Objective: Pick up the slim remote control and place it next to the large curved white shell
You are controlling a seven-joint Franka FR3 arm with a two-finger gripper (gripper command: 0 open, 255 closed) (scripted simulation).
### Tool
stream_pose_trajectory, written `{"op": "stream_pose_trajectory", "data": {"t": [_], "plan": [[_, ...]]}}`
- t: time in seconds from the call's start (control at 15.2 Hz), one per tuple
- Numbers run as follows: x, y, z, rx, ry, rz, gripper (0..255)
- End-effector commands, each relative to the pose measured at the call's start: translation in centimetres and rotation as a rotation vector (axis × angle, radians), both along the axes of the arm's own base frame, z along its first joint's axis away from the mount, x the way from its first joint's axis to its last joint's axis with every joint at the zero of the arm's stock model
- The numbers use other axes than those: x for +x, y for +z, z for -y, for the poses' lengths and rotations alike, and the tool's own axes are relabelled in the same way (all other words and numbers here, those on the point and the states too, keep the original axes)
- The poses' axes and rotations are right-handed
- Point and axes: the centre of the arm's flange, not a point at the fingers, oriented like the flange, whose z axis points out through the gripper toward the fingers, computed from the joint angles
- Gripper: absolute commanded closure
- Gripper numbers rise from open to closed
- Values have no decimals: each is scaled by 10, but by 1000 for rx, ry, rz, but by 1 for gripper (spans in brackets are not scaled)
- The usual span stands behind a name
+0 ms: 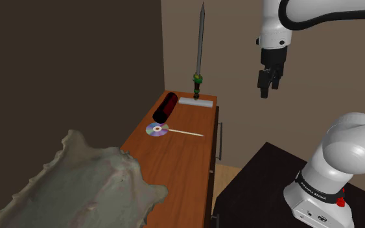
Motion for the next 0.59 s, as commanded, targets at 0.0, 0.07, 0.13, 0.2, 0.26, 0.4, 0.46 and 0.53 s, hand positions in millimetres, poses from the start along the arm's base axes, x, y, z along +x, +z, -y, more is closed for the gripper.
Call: {"op": "stream_pose_trajectory", "data": {"t": [0.0,0.07,0.13,0.2,0.26,0.4,0.46,0.53], "plan": [[0,0,0,0,0,0,0],[10,-6,5,3,13,5,0],[20,-12,9,6,26,10,0],[30,-17,14,9,39,16,0],[40,-23,18,13,52,21,0],[61,-34,26,19,78,31,0],[71,-40,30,22,91,36,0],[82,-45,34,25,104,42,0]]}}
